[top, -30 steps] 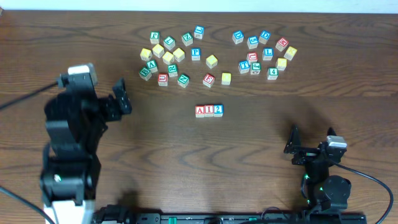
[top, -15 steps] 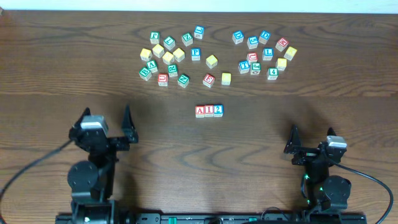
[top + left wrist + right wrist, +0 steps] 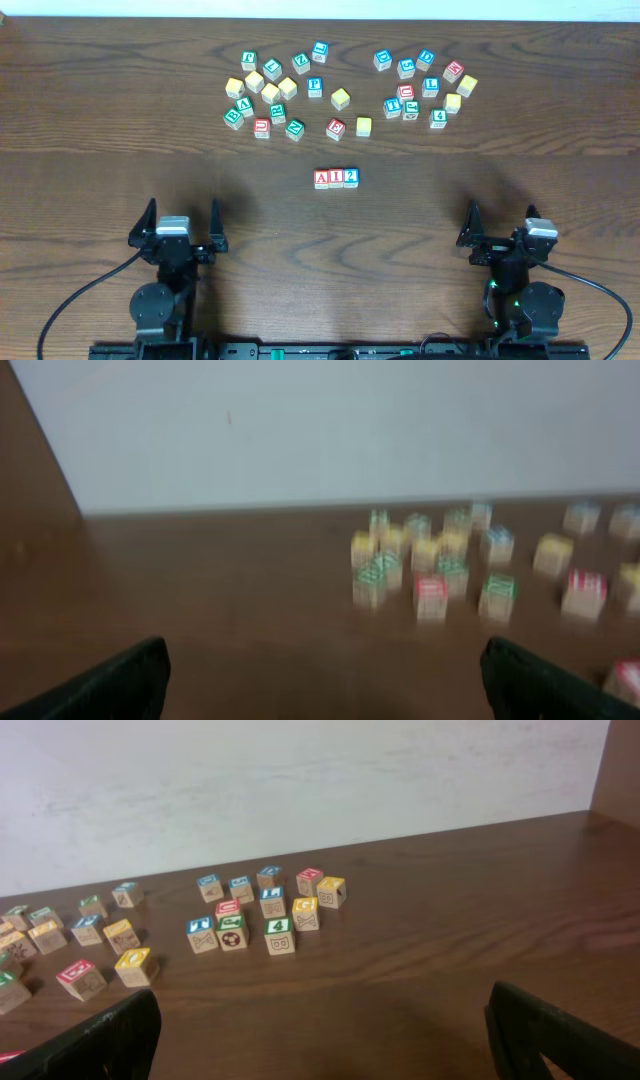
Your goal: Spell out AI2
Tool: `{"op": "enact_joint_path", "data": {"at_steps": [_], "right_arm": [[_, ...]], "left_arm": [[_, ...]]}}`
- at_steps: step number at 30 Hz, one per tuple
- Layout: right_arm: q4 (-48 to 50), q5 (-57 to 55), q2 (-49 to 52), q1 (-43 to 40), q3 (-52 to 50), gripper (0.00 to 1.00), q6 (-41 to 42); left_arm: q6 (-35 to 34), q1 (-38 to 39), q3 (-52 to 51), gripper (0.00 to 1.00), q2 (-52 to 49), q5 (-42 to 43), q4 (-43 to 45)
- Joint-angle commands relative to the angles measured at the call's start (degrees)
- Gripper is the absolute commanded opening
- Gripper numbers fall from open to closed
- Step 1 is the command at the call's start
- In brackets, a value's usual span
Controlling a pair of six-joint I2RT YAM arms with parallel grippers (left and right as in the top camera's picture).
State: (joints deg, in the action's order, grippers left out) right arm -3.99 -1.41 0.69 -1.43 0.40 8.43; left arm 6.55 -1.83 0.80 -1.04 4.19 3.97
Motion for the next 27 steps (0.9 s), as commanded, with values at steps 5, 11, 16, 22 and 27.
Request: {"op": "enact_joint_path", "data": {"at_steps": [5,11,16,22,27], "right_arm": [[-0.17,0.09,-0.37,-0.5,-0.09,0.99,-0.81],[-0.15,0.09,-0.37,-0.5,-0.09,0.99,-0.81],[-0.17,0.09,-0.37,-0.5,-0.09,0.99,-0.81],[-0.17,0.09,-0.37,-0.5,-0.09,0.99,-0.81],[-0.17,0.09,-0.37,-0.5,-0.09,0.99,-0.81]], "left_arm": [[0.87,-0.24,-0.57,0.97,0.96,-0.26,-7.8],[0.92,-0.24,-0.57,0.98,0.74,-0.28,-7.8],[0.92,-0.24,-0.57,0.98,0.74,-0.28,-7.8],[0.92,-0.24,-0.57,0.98,0.74,-0.28,-7.8],[0.92,-0.24,-0.57,0.98,0.74,-0.31,-7.8]]}}
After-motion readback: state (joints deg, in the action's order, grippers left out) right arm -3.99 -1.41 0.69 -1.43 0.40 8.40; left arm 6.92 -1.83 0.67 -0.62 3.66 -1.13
